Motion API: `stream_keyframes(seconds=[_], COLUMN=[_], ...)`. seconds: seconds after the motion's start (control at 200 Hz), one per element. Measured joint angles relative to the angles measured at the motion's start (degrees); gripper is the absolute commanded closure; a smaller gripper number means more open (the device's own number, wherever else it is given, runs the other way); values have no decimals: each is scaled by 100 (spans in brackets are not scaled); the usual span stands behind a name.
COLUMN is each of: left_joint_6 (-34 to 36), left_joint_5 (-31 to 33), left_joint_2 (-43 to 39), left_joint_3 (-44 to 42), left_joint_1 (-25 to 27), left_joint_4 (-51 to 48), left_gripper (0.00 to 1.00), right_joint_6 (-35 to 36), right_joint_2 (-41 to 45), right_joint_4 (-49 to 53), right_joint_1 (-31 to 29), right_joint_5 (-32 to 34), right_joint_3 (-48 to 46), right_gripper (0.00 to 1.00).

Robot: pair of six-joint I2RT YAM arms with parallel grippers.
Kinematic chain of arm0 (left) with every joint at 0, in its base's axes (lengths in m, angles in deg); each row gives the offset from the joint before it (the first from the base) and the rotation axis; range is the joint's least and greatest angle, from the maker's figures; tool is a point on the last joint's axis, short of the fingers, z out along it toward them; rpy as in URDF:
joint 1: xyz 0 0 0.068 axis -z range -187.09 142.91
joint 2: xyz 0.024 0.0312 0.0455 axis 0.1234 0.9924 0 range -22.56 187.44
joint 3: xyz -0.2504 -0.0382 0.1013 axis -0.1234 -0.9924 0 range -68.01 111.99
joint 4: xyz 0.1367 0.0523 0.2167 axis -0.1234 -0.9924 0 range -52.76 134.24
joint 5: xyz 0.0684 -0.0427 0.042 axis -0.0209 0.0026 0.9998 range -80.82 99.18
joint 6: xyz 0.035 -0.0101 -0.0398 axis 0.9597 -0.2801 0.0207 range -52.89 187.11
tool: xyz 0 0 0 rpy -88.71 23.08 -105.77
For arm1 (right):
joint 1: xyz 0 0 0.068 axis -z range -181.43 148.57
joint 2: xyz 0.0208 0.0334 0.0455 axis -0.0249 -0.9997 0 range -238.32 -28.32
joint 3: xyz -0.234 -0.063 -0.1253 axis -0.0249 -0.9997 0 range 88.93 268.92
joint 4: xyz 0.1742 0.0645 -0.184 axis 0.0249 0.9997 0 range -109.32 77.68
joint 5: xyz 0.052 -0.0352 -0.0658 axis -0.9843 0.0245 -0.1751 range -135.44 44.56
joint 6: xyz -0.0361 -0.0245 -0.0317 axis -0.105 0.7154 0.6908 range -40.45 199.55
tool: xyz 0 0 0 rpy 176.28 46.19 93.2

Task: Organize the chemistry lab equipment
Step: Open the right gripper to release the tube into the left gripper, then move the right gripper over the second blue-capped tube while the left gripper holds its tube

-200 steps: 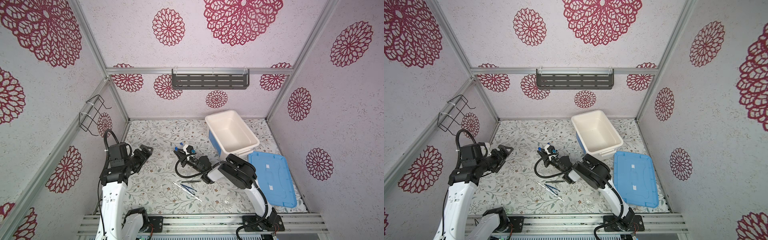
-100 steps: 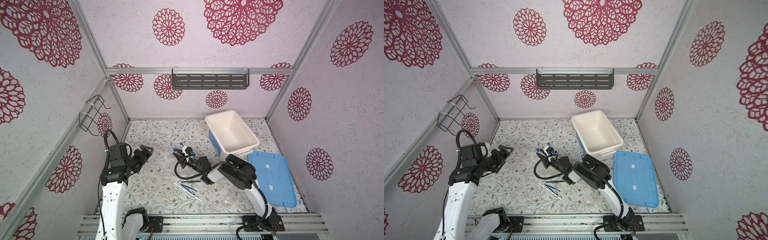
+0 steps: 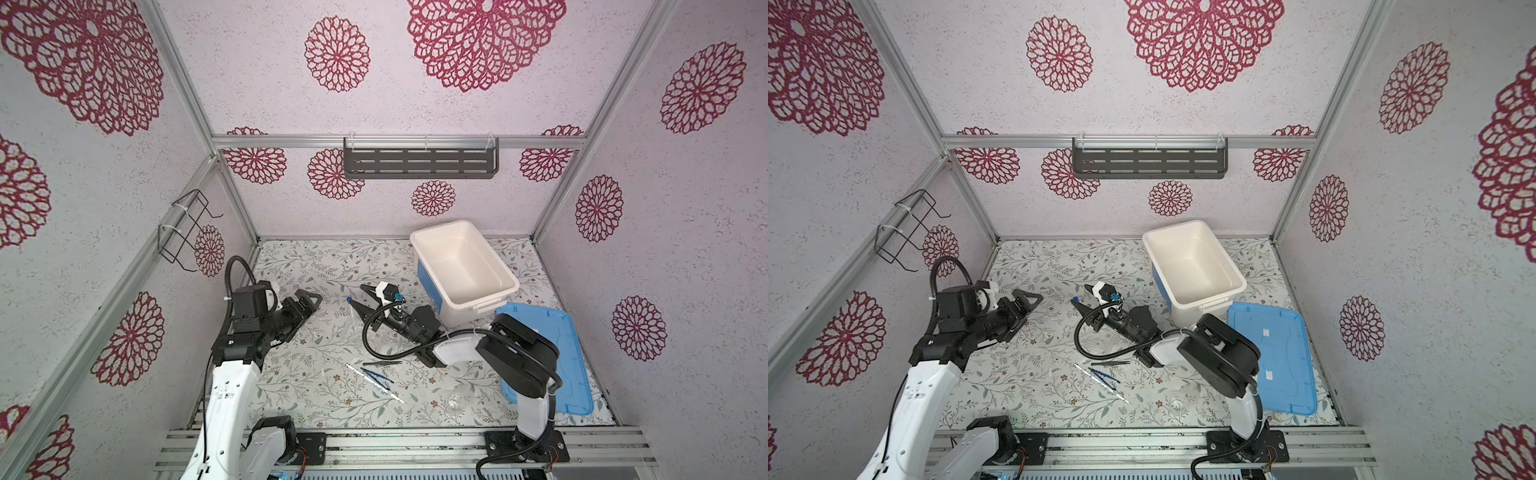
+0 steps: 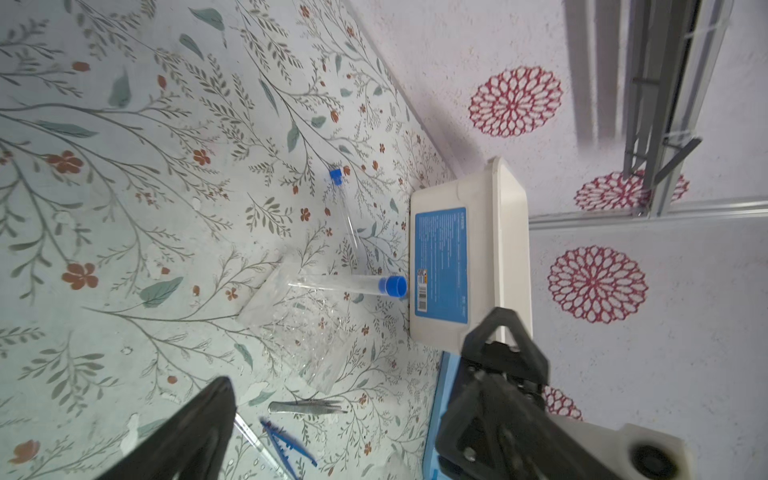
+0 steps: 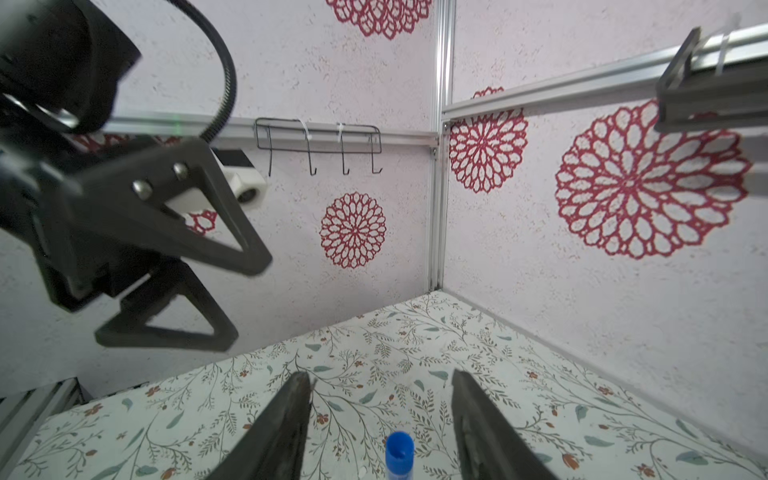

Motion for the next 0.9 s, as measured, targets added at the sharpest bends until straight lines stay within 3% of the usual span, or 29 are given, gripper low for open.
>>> stream_keyframes(seconds=[0.18, 0.31, 0.435, 0.605, 0.901], left_joint_6=[63, 92, 120, 144, 140], left_joint_5=[138, 157, 136, 98, 179], left_joint_2=[584, 933, 1360, 1873, 2369], left_joint_3=[96, 138, 295, 417, 601], left_joint_1=[492, 527, 614, 879, 1071], left_joint_4=[205, 420, 730, 1106, 1397], left_gripper=[14, 28, 29, 28, 41], right_joint_6=[-151, -184, -83, 15, -11], right_joint_2=[1141, 1720, 2205, 2516, 2524], right_joint_4=[1681, 3176, 4146, 4828, 5086], right_joint_1=[125, 310, 393, 417, 527], right_joint_5=[13, 26, 166, 278, 258], right_joint_3=[-20, 105, 15, -31, -168], right_gripper=[36, 35, 34, 32, 31])
